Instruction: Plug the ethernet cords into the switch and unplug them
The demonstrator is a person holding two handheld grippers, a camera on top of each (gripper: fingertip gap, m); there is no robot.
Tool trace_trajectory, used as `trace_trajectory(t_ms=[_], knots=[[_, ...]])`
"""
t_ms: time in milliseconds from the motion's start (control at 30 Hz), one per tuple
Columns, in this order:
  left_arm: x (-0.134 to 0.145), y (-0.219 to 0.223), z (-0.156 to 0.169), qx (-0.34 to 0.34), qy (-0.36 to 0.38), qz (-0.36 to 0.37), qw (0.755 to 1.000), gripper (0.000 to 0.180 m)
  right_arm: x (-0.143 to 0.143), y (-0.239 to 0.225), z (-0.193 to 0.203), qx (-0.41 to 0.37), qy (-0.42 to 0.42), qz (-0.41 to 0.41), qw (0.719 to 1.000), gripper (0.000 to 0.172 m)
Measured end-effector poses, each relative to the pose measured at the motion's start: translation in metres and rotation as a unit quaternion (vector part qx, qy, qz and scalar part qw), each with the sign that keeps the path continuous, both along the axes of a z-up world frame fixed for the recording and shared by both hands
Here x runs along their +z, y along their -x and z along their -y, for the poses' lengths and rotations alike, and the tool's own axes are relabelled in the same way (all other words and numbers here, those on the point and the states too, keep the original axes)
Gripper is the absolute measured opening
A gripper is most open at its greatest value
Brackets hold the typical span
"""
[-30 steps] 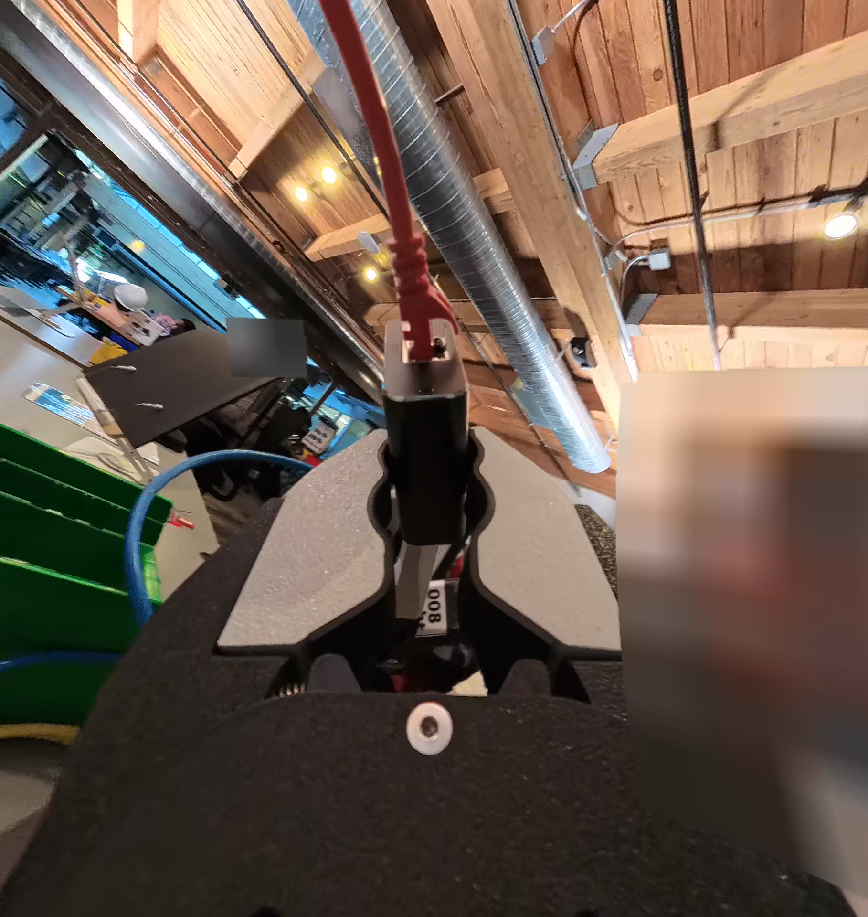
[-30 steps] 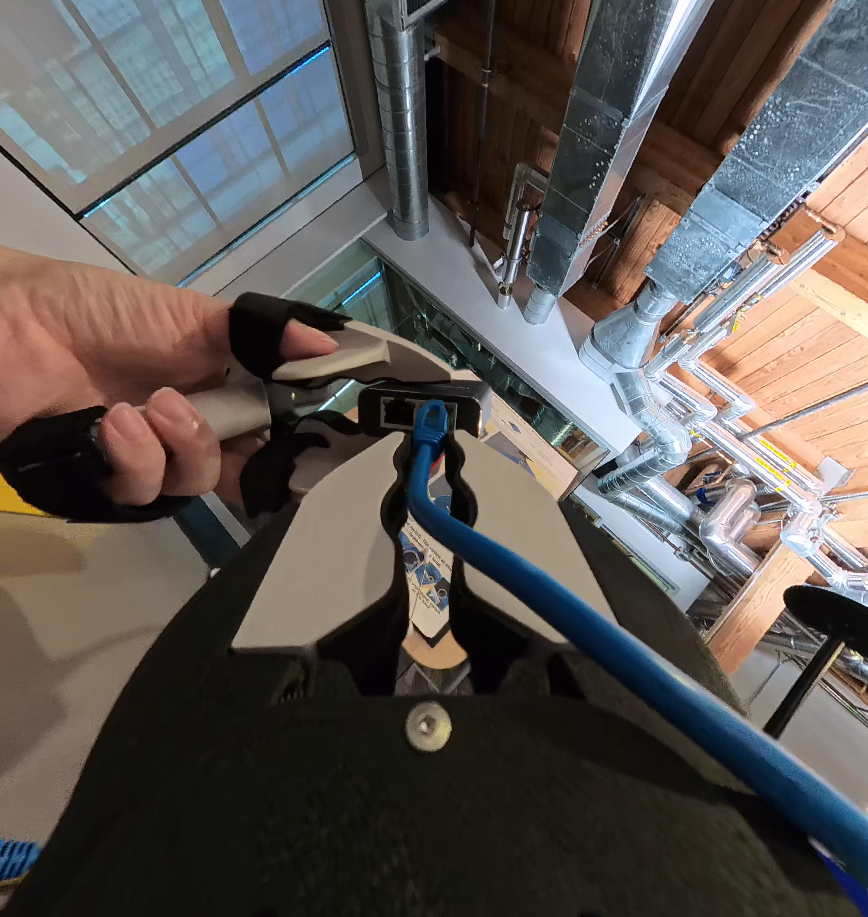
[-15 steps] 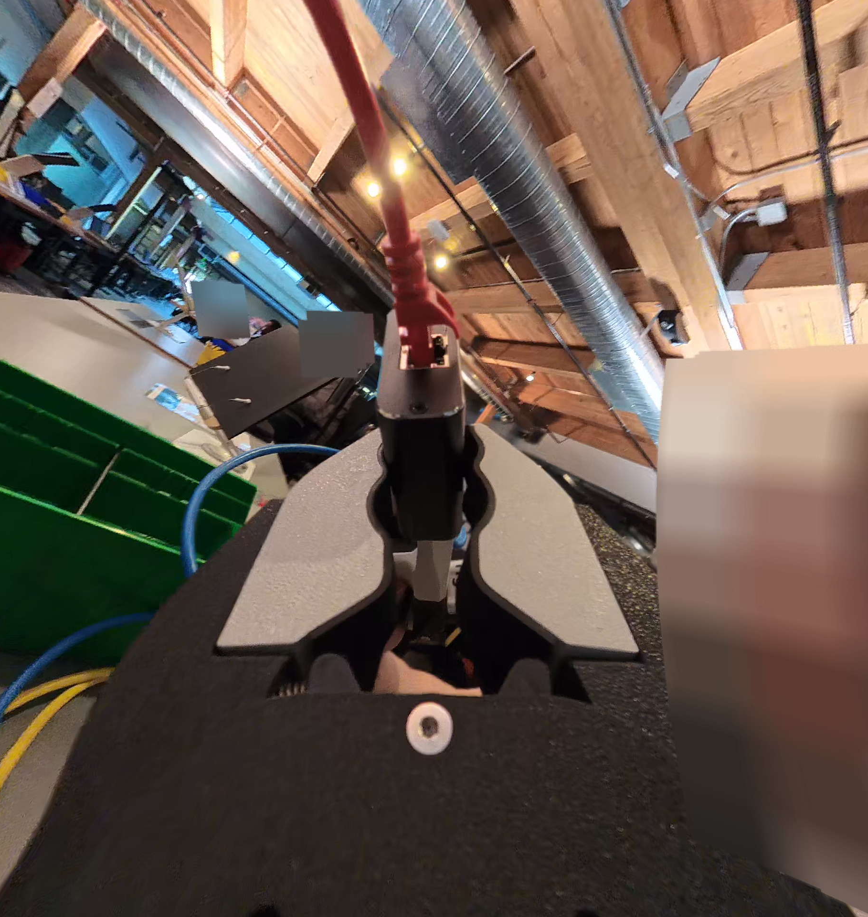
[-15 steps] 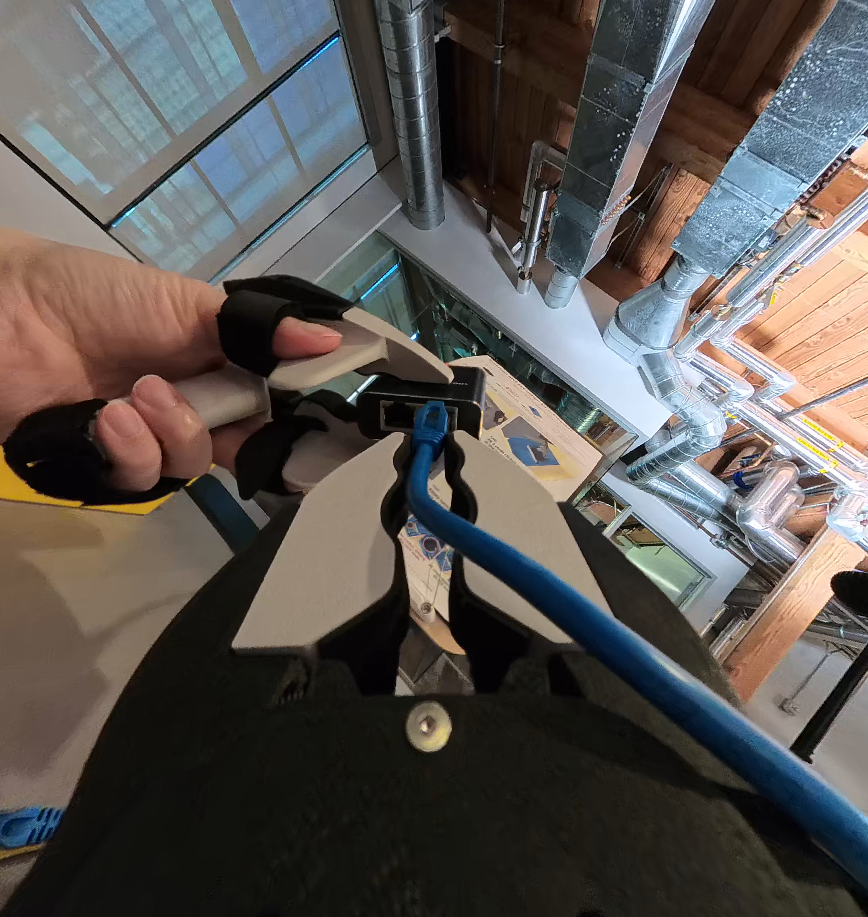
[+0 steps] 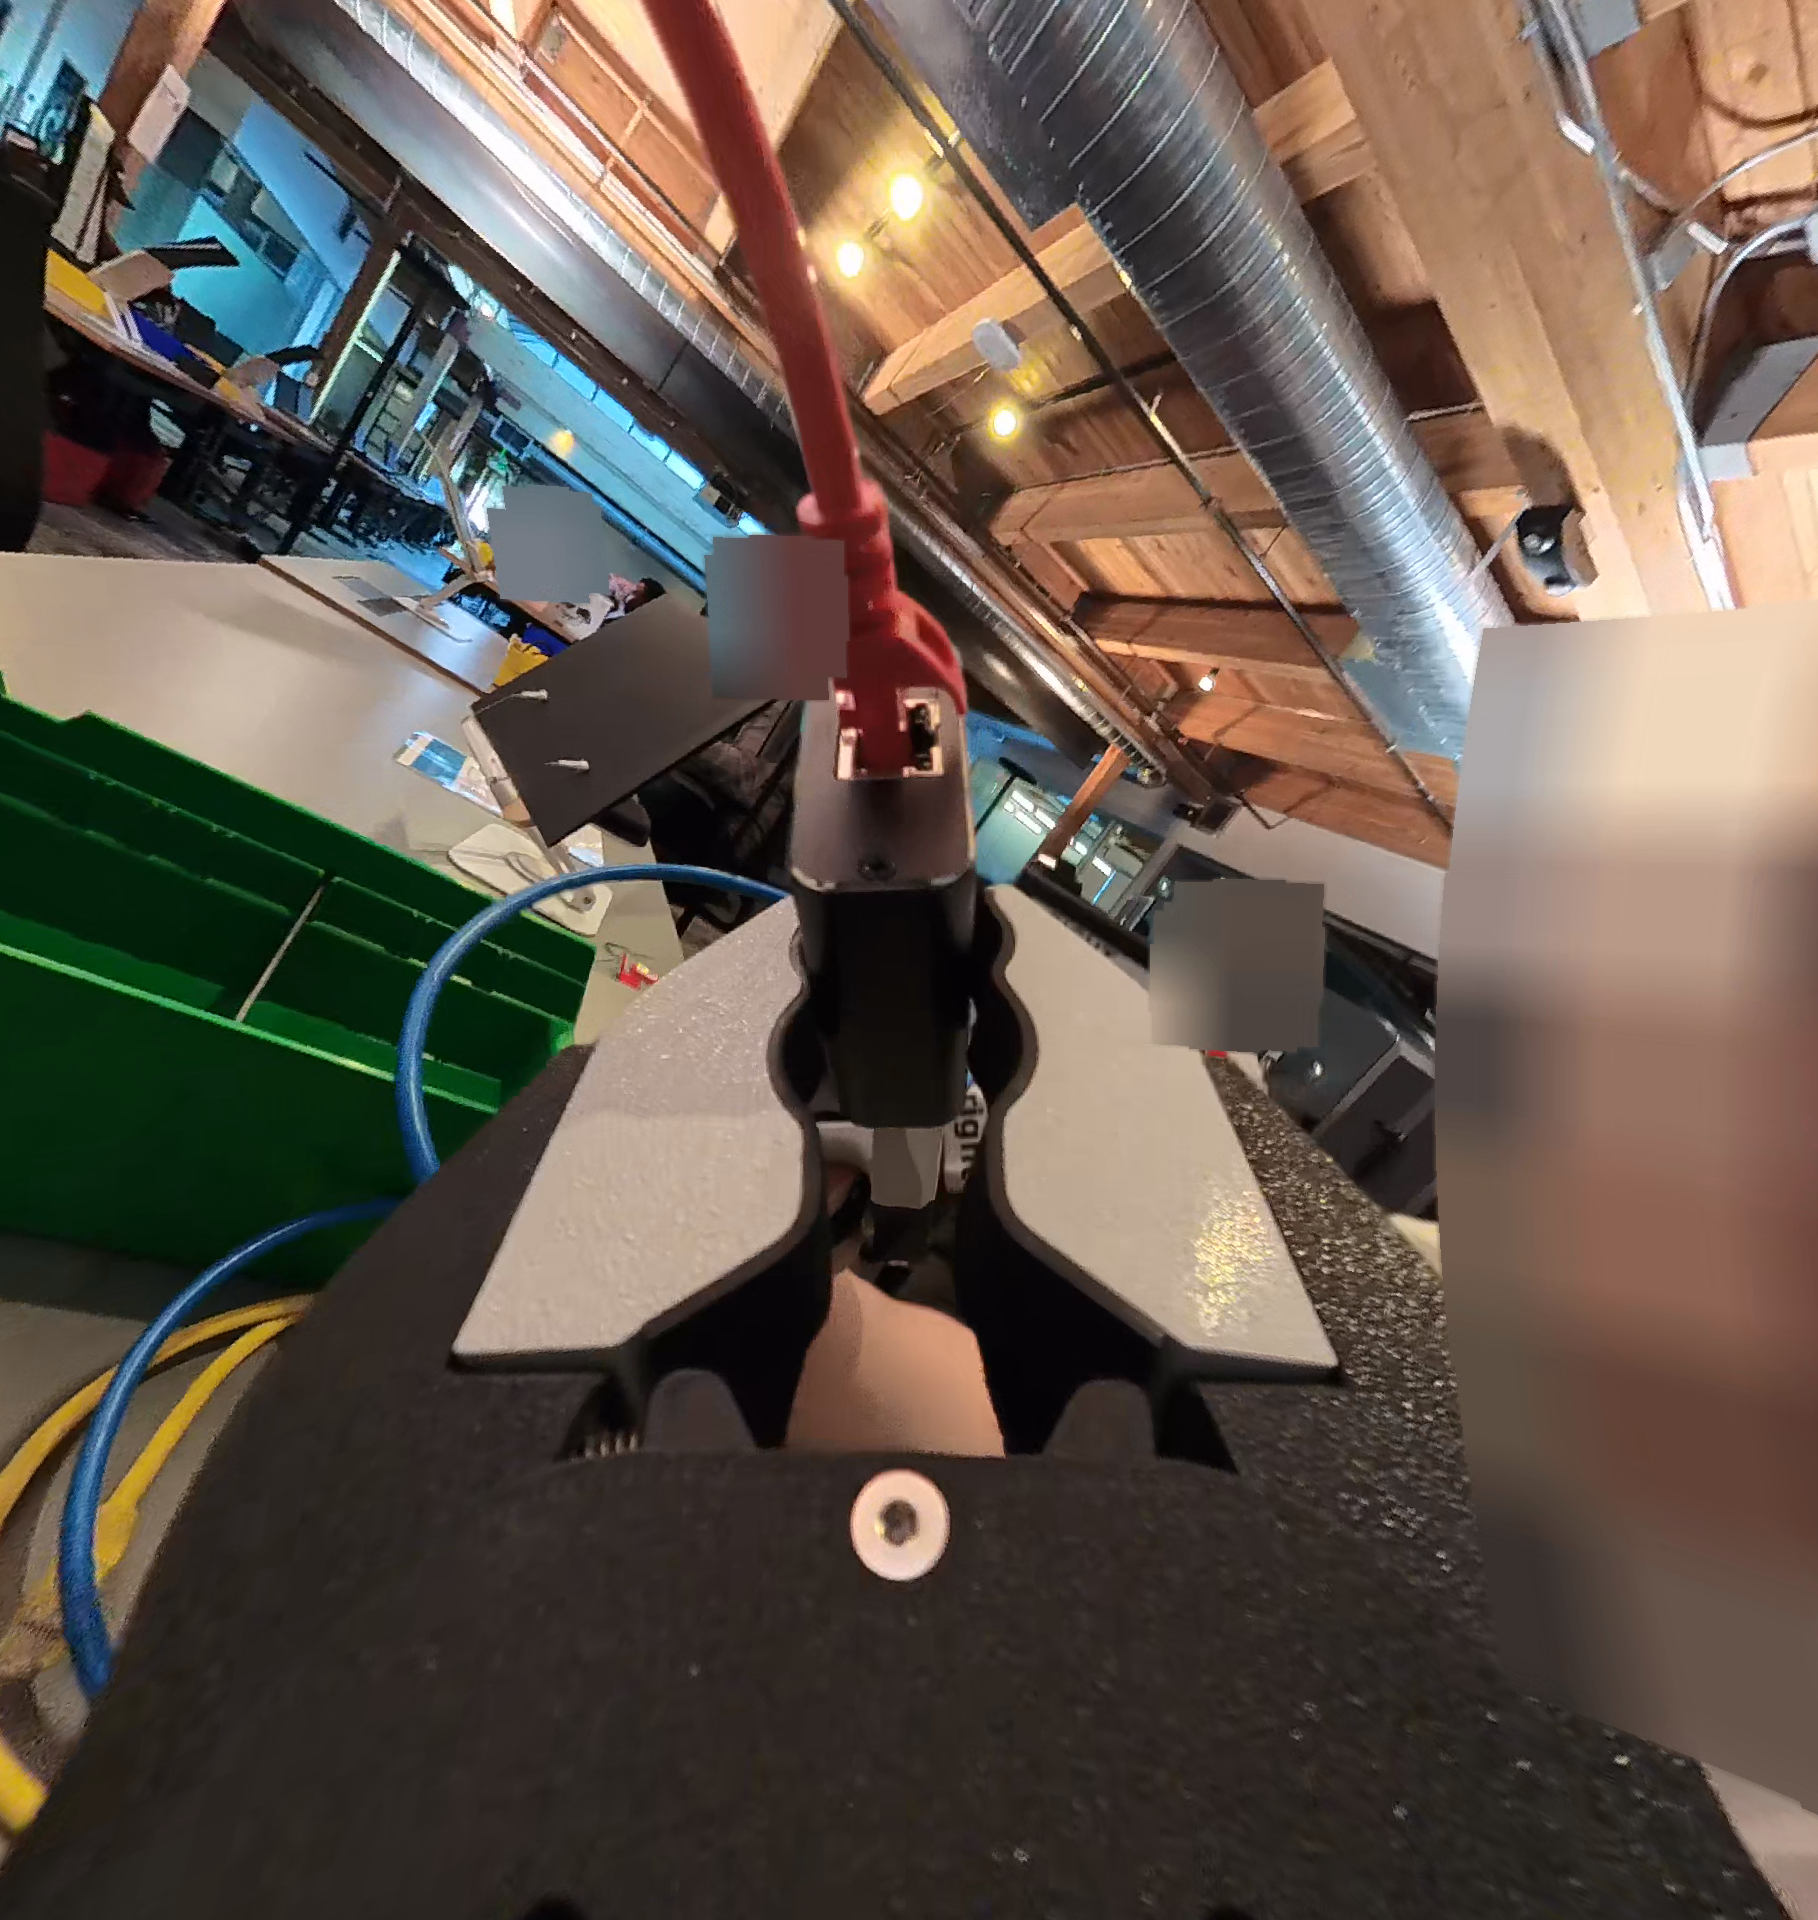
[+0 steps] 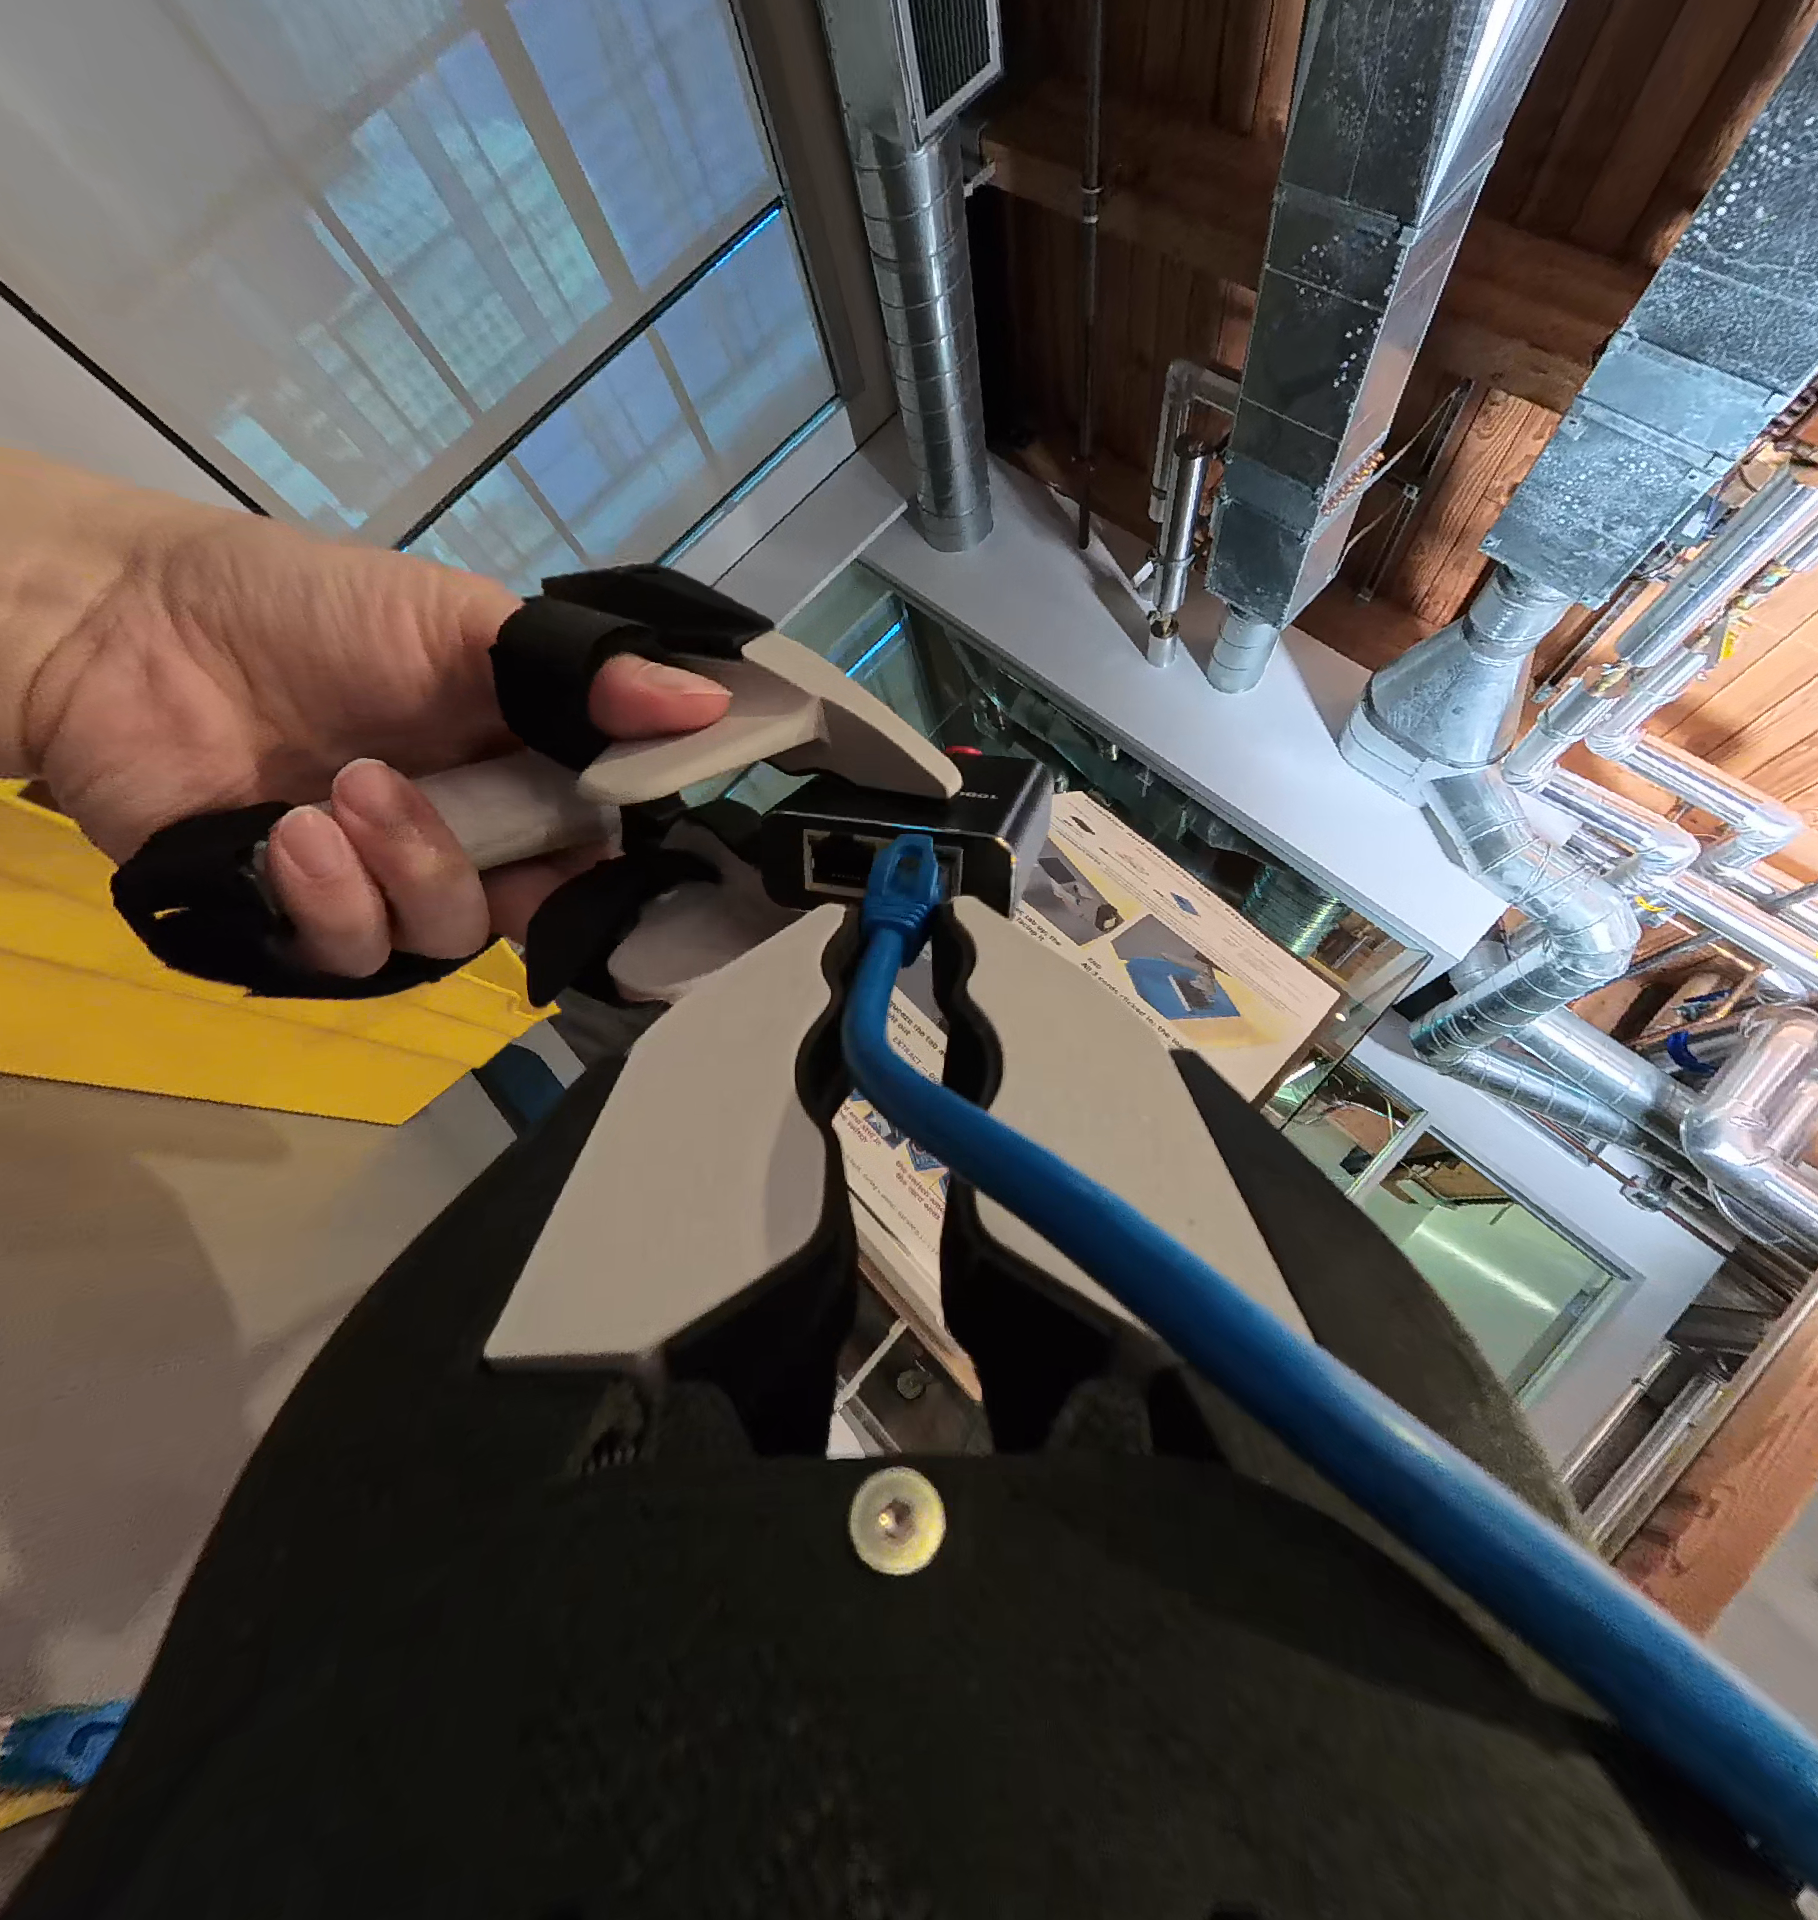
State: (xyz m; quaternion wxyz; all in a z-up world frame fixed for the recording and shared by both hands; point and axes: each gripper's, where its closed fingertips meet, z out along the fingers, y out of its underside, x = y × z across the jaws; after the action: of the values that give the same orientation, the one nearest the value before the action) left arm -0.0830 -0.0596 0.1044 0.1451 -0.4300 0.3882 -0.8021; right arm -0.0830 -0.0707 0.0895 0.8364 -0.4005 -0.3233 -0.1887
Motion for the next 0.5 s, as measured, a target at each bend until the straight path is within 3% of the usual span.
trace_trajectory(t_ms=[333, 500], knots=[[0.002, 0.001, 0.005, -0.012, 0.007, 0.007, 1.0, 0.025, 0.004, 0.001, 0.003, 0.009, -0.006, -0.005, 1.0, 0.014], [0.011, 0.007, 0.012, 0.002, -0.06, 0.029, 0.998, 0.027, 0.011, 0.009, 0.011, -0.004, -0.035, 0.012, 0.999, 0.013]])
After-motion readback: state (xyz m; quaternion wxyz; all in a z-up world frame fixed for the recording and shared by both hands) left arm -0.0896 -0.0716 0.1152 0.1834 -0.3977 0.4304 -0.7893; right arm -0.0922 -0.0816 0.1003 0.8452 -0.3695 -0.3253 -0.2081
